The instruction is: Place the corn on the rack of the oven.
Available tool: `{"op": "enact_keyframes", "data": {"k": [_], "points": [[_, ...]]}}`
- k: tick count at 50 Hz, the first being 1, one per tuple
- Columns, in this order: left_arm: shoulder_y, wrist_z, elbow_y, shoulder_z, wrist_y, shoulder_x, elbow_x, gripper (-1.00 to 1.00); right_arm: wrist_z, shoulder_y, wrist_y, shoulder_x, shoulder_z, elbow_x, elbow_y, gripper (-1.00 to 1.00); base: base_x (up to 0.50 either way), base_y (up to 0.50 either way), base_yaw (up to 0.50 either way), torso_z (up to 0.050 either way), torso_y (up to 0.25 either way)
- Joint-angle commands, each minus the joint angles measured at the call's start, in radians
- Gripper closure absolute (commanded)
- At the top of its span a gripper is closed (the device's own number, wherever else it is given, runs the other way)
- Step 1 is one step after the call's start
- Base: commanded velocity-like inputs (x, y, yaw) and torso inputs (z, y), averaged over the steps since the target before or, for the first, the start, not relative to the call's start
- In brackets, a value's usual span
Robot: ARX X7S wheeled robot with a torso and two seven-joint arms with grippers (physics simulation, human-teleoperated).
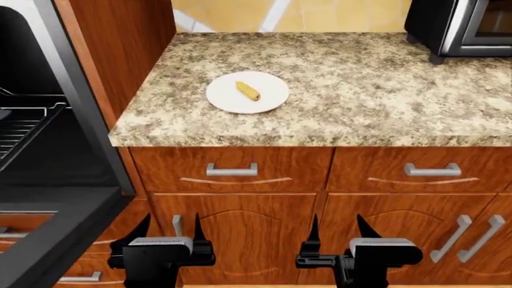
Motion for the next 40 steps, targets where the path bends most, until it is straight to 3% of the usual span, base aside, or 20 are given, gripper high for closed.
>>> {"op": "enact_keyframes", "data": {"k": [1, 36, 38, 40], "points": [[0.000, -0.015, 0.001, 0.013, 0.015, -0.008, -0.004, -1.00, 0.007, 0.000, -0.006, 0.011, -0.010, 0.018, 0.001, -1.00, 0.00, 0.00, 0.00, 0.045, 0.039], [-0.006, -0.025, 0.019, 0.034, -0.028, -0.035, -0.075, -1.00, 0.048, -0.002, -0.014, 0.032, -0.031, 0.043, -0.004, -1.00, 0.00, 0.00, 0.00, 0.050, 0.056], [0.006, 0.008, 0.088, 0.054, -0.094, -0.062, -0.102, -1.00, 0.084, -0.003, -0.016, 0.027, -0.025, 0.018, -0.026, -1.00, 0.00, 0.00, 0.00, 0.025, 0.033], [0.049, 0.006, 0.360, 0.034, -0.250, -0.103, -0.226, -1.00, 0.101, -0.039, 0.176, 0.045, -0.050, 0.055, -0.307, -1.00, 0.00, 0.00, 0.00, 0.000, 0.000]]}}
